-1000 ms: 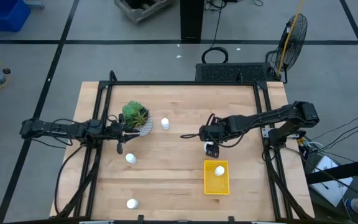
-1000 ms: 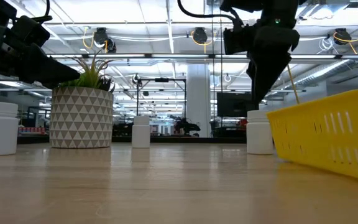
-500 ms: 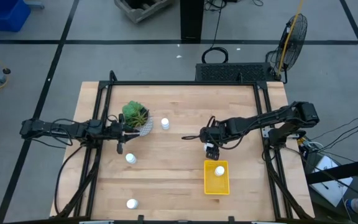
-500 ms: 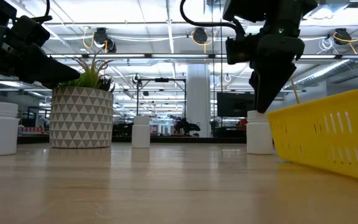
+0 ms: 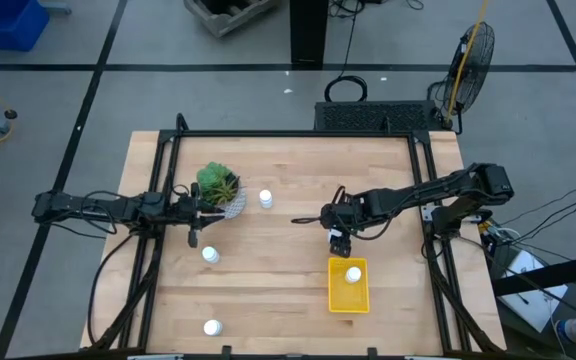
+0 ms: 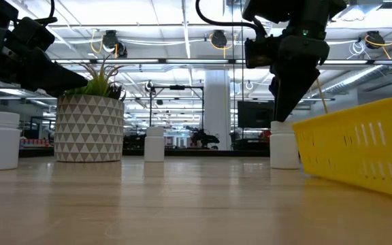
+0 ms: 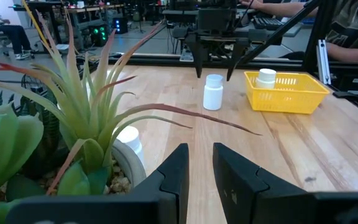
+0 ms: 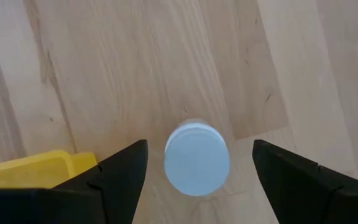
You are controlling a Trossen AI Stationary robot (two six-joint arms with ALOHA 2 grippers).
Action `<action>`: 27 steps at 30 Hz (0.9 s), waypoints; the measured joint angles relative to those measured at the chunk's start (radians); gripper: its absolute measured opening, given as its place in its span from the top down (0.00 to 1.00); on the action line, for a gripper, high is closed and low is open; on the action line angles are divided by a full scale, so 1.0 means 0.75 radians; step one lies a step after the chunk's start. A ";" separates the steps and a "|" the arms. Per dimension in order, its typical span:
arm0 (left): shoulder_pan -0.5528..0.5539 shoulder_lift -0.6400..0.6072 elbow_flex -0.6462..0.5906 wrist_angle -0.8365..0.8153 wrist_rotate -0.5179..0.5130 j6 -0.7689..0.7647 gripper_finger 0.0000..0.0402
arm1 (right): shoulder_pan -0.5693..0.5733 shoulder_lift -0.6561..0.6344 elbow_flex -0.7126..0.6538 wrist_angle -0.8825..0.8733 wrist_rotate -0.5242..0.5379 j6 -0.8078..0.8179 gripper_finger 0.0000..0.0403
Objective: Pick and place pill bottles into a basket
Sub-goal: Put the pill bottle into the basket
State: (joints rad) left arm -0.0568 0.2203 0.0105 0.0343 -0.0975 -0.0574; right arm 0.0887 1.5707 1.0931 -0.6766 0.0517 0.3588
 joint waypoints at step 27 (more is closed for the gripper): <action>0.000 0.001 0.001 0.000 0.001 0.001 0.81 | -0.013 0.002 -0.088 0.094 0.000 0.019 0.30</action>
State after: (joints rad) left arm -0.0566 0.2207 0.0109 0.0341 -0.0967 -0.0566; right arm 0.0788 1.5719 1.0272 -0.6061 0.0517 0.3729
